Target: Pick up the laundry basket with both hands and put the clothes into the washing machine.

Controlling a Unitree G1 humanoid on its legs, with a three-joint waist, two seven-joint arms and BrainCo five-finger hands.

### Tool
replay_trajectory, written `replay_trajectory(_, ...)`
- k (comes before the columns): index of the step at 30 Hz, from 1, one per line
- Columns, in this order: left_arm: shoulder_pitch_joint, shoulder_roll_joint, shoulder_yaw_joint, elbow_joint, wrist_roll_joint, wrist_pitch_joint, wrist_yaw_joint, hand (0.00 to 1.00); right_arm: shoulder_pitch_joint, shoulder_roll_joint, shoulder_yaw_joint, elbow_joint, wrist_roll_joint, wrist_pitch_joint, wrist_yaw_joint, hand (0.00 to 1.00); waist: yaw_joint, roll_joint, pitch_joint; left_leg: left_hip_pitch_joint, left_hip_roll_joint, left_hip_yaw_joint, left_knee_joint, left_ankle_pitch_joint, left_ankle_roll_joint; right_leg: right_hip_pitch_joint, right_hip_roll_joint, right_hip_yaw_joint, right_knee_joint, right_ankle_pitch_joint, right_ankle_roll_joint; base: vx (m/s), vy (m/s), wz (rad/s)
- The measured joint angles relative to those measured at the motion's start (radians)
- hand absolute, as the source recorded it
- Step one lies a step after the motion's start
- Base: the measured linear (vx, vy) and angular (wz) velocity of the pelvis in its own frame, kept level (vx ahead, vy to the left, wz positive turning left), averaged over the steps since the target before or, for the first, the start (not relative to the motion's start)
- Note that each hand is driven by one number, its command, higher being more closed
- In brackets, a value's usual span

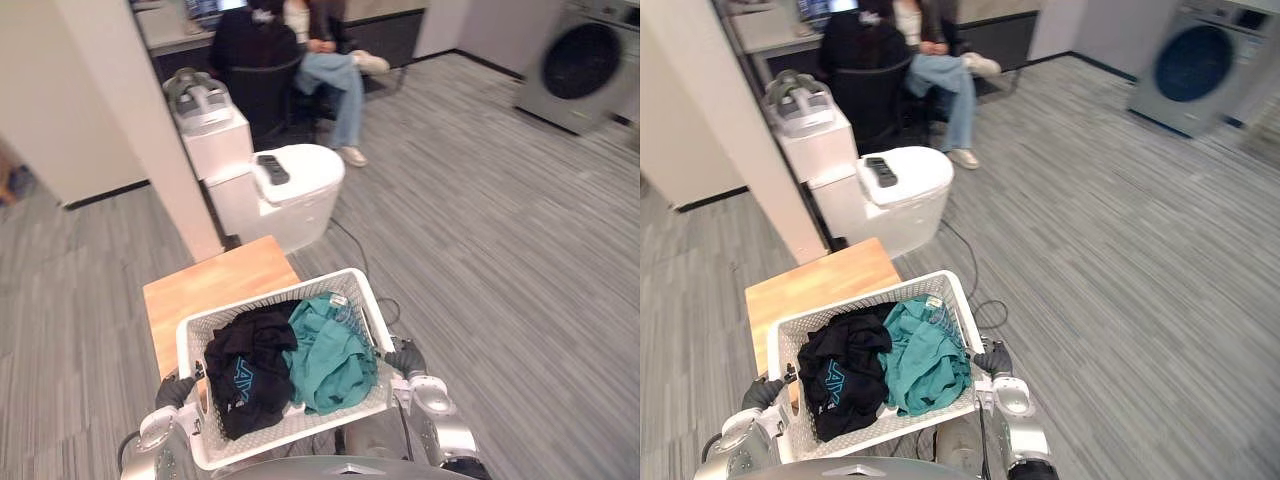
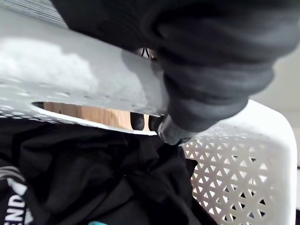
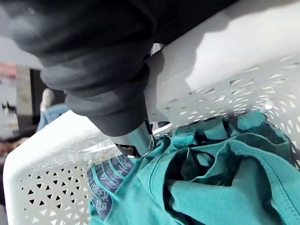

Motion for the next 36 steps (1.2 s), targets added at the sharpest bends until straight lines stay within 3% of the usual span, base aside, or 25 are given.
replay_trajectory(1, 0.000, 0.003, 0.001, -0.002, 0.011, 0.000, -0.008, 1.00, -0.003, 0.000, 0.000, 0.006, -0.002, 0.000, 0.000, 1.00, -0.001, 0.002, 0.005, 0.005, 0.009, 0.056, -0.027, 0.025, 0.017, -0.028, -0.013, -0.102, 0.050, 0.002, 0.001, -0.27, 0.020, -1.49)
replay_trajectory(2, 0.000, 0.002, 0.004, 0.003, 0.020, 0.001, -0.008, 1.00, -0.006, 0.002, -0.008, 0.018, -0.004, 0.000, -0.001, 1.00, 0.015, 0.006, 0.008, 0.012, 0.030, 0.139, -0.062, 0.052, 0.018, -0.050, -0.040, -0.287, 0.194, -0.007, -0.047, -0.26, 0.021, -1.51)
replay_trajectory(4, -0.006, 0.002, 0.000, 0.006, 0.024, 0.001, -0.008, 1.00, -0.009, 0.010, -0.015, 0.044, -0.004, -0.002, -0.001, 1.00, 0.021, 0.006, 0.008, 0.009, 0.066, 0.198, -0.076, 0.068, 0.009, -0.033, -0.064, -0.389, 0.357, -0.063, -0.083, -0.17, -0.006, -1.24)
replay_trajectory(6, -0.010, 0.009, -0.002, 0.007, 0.030, 0.001, -0.008, 1.00, -0.012, 0.018, -0.019, 0.058, -0.004, -0.005, -0.001, 1.00, 0.021, 0.005, 0.005, -0.011, 0.126, 0.276, -0.071, 0.082, -0.014, 0.036, -0.079, -0.339, 0.473, -0.153, -0.023, -0.09, -0.090, -1.19)
replay_trajectory(7, -0.010, 0.012, -0.003, 0.007, 0.030, 0.000, -0.008, 1.00, -0.013, 0.018, -0.019, 0.058, -0.004, -0.007, 0.000, 1.00, 0.022, 0.003, 0.003, -0.016, 0.137, 0.303, -0.069, 0.086, -0.021, 0.054, -0.091, -0.329, 0.470, -0.165, -0.009, -0.04, -0.148, -1.34)
replay_trajectory(9, -0.014, 0.028, -0.005, 0.007, 0.030, 0.002, -0.008, 1.00, -0.051, 0.007, -0.015, 0.103, -0.002, -0.016, -0.001, 1.00, 0.038, -0.010, -0.007, -0.036, 0.169, 0.428, -0.050, 0.090, -0.037, 0.108, -0.190, -0.375, 0.365, -0.153, 0.020, -0.01, -0.228, -1.66)
replay_trajectory(10, -0.018, 0.032, -0.006, 0.008, 0.030, 0.004, -0.008, 1.00, -0.068, 0.007, -0.012, 0.120, -0.002, -0.018, -0.001, 1.00, 0.043, -0.021, -0.012, -0.039, 0.177, 0.455, -0.040, 0.088, -0.045, 0.110, -0.194, -0.392, 0.329, -0.134, 0.064, -0.01, -0.251, -1.62)
replay_trajectory(11, -0.034, 0.023, -0.012, 0.030, 0.030, 0.004, -0.008, 1.00, -0.095, -0.004, -0.009, 0.146, -0.003, -0.020, -0.002, 1.00, 0.045, -0.010, -0.014, -0.042, 0.188, 0.482, -0.041, 0.096, -0.066, 0.106, -0.167, -0.444, 0.295, -0.124, 0.060, 0.00, -0.212, -1.21)
replay_trajectory(14, -0.070, -0.017, -0.053, 0.088, 0.030, 0.006, -0.008, 1.00, -0.116, -0.088, -0.010, 0.171, -0.003, -0.018, -0.002, 1.00, 0.030, 0.055, -0.018, 0.027, 0.203, 0.531, -0.123, 0.126, -0.111, 0.110, -0.098, -0.411, 0.244, -0.111, 0.039, 0.05, -0.226, -1.00)
replay_trajectory(16, -0.078, -0.016, -0.066, 0.091, 0.031, 0.006, -0.008, 1.00, -0.115, -0.097, -0.010, 0.168, -0.003, -0.019, -0.002, 1.00, 0.021, 0.059, -0.021, 0.063, 0.221, 0.545, -0.146, 0.137, -0.129, 0.143, -0.050, -0.388, 0.180, -0.101, 0.037, -0.01, -0.124, -0.60)
replay_trajectory(19, -0.090, 0.004, -0.072, 0.089, 0.052, 0.007, -0.008, 1.00, -0.106, -0.084, -0.009, 0.158, -0.002, -0.023, -0.004, 1.00, 0.021, 0.048, -0.029, 0.025, 0.318, 0.555, 0.008, 0.083, -0.163, 0.168, 0.016, -0.375, 0.099, -0.102, 0.021, -0.05, -0.163, -0.44)
replay_trajectory(20, -0.090, 0.016, -0.071, 0.088, 0.058, 0.010, -0.008, 1.00, -0.090, -0.069, -0.013, 0.158, 0.002, -0.023, -0.011, 1.00, 0.029, 0.045, -0.030, -0.014, 0.387, 0.552, 0.163, 0.061, -0.139, 0.183, 0.046, -0.360, 0.075, -0.104, 0.015, -0.02, -0.241, -0.51)
replay_trajectory(21, -0.081, 0.023, -0.072, 0.083, 0.060, 0.017, -0.008, 1.00, -0.067, -0.058, -0.016, 0.153, 0.007, -0.023, -0.020, 1.00, 0.044, 0.057, -0.023, -0.069, 0.493, 0.545, 0.381, 0.068, -0.034, 0.224, 0.084, -0.350, 0.040, -0.096, -0.003, 0.01, -0.201, -0.53)
replay_trajectory(22, -0.077, 0.023, -0.070, 0.077, 0.060, 0.016, -0.008, 1.00, -0.054, -0.058, -0.016, 0.147, 0.007, -0.023, -0.023, 1.00, 0.051, 0.064, -0.020, -0.098, 0.547, 0.529, 0.490, 0.090, 0.041, 0.248, 0.106, -0.337, 0.028, -0.097, -0.013, 0.07, -0.200, -0.51)
replay_trajectory(23, -0.073, 0.022, -0.073, 0.056, 0.060, 0.018, -0.008, 1.00, -0.029, -0.063, -0.015, 0.121, 0.007, -0.021, -0.023, 1.00, 0.058, 0.087, -0.009, -0.182, 0.610, 0.412, 0.671, 0.189, 0.148, 0.283, 0.139, -0.308, 0.020, -0.108, -0.029, 0.08, -0.098, -0.57)
replay_trajectory(24, -0.061, 0.013, -0.071, 0.024, 0.060, 0.010, -0.010, 1.00, -0.031, -0.065, -0.019, 0.113, 0.009, -0.022, -0.027, 1.00, 0.061, 0.090, -0.006, -0.277, 0.584, 0.263, 0.797, 0.198, 0.087, 0.294, 0.142, -0.270, 0.027, -0.119, -0.039, 0.11, -0.037, -0.62)
replay_trajectory(25, -0.055, 0.004, -0.072, 0.010, 0.060, 0.008, -0.010, 1.00, -0.038, -0.076, -0.017, 0.102, 0.009, -0.020, -0.030, 1.00, 0.063, 0.095, -0.006, -0.317, 0.542, 0.208, 0.845, 0.169, 0.054, 0.295, 0.137, -0.243, 0.032, -0.122, -0.047, 0.17, 0.052, -0.81)
replay_trajectory(26, -0.058, -0.014, -0.072, -0.007, 0.060, 0.007, -0.010, 1.00, -0.051, -0.095, -0.020, 0.086, 0.010, -0.023, -0.042, 1.00, 0.074, 0.095, -0.004, -0.384, 0.410, 0.120, 0.860, 0.113, 0.017, 0.295, 0.111, -0.196, 0.036, -0.123, -0.057, 0.20, 0.079, -0.88)
replay_trajectory(28, -0.059, -0.020, -0.070, -0.035, 0.060, -0.007, -0.011, 1.00, -0.090, -0.110, -0.007, 0.089, 0.012, -0.031, -0.040, 1.00, 0.108, 0.082, 0.003, -0.442, 0.233, 0.051, 0.665, 0.060, -0.055, 0.308, 0.073, -0.133, 0.020, -0.127, -0.057, 0.22, 0.086, -1.22)
replay_trajectory(30, -0.049, -0.009, -0.058, -0.039, 0.060, -0.015, -0.011, 1.00, -0.095, -0.107, 0.014, 0.090, 0.017, -0.041, -0.037, 1.00, 0.111, 0.080, 0.002, -0.470, 0.215, 0.062, 0.417, 0.082, -0.076, 0.333, 0.068, -0.137, -0.012, -0.122, -0.041, 0.23, 0.079, -0.69)
replay_trajectory(31, -0.047, -0.008, -0.049, -0.036, 0.060, -0.015, -0.011, 1.00, -0.094, -0.105, 0.027, 0.096, 0.017, -0.040, -0.037, 1.00, 0.104, 0.077, 0.000, -0.473, 0.196, 0.055, 0.153, 0.152, -0.084, 0.354, 0.068, -0.136, -0.039, -0.125, -0.023, 0.37, 0.102, -0.16)
replay_trajectory(32, -0.048, -0.013, -0.050, -0.036, 0.060, -0.018, -0.011, 1.00, -0.093, -0.110, 0.027, 0.111, 0.017, -0.041, -0.037, 1.00, 0.101, 0.077, 0.001, -0.482, 0.185, 0.041, -0.046, 0.212, -0.117, 0.381, 0.072, -0.133, -0.060, -0.139, 0.005, 0.34, 0.099, -0.09)
replay_trajectory(34, -0.066, -0.018, -0.050, -0.040, 0.060, -0.025, -0.011, 1.00, -0.107, -0.116, 0.025, 0.154, 0.017, -0.042, -0.036, 1.00, 0.106, 0.083, -0.003, -0.511, 0.197, 0.014, -0.117, 0.242, -0.151, 0.406, 0.083, -0.121, -0.068, -0.163, 0.053, 0.42, 0.178, -0.26)
replay_trajectory(36, -0.066, -0.015, -0.045, -0.030, 0.060, -0.023, -0.011, 1.00, -0.118, -0.108, 0.025, 0.173, 0.017, -0.038, -0.037, 1.00, 0.110, 0.067, 0.002, -0.484, 0.189, 0.046, -0.130, 0.344, -0.112, 0.453, 0.051, -0.094, -0.061, -0.204, 0.081, 0.52, 0.253, -0.47)
